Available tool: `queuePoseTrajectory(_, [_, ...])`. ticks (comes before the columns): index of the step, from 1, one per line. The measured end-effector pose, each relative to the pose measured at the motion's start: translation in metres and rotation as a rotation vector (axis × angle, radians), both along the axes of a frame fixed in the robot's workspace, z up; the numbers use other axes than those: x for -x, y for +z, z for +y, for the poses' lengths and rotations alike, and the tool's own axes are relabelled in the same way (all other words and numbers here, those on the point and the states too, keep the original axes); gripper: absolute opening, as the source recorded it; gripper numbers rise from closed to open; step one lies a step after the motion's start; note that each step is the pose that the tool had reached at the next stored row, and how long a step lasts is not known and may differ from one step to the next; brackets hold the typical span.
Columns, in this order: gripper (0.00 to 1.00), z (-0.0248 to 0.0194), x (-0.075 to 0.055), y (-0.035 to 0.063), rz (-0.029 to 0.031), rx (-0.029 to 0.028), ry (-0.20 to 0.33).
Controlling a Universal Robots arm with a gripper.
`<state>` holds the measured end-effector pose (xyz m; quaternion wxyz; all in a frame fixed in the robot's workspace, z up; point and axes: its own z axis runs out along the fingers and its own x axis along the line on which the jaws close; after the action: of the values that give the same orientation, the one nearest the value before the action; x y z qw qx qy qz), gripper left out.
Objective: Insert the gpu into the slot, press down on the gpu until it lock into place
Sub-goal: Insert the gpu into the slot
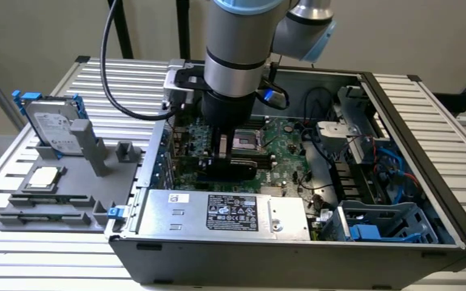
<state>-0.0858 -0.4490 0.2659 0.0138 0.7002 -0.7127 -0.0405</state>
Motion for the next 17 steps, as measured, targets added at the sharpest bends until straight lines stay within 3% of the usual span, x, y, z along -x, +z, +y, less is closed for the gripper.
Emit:
queuePoseTrajectory(7, [0.38,0.0000,0.000,0.0295,0.0006,0.0000,0.000])
queuePoseTrajectory(13, [0.13,0.0000,0.000,0.0302,0.0006,0.0000,0.001])
queuePoseTrajectory(17, [0.11,0.0000,0.000,0.0303,0.0006,0.0001,0.001])
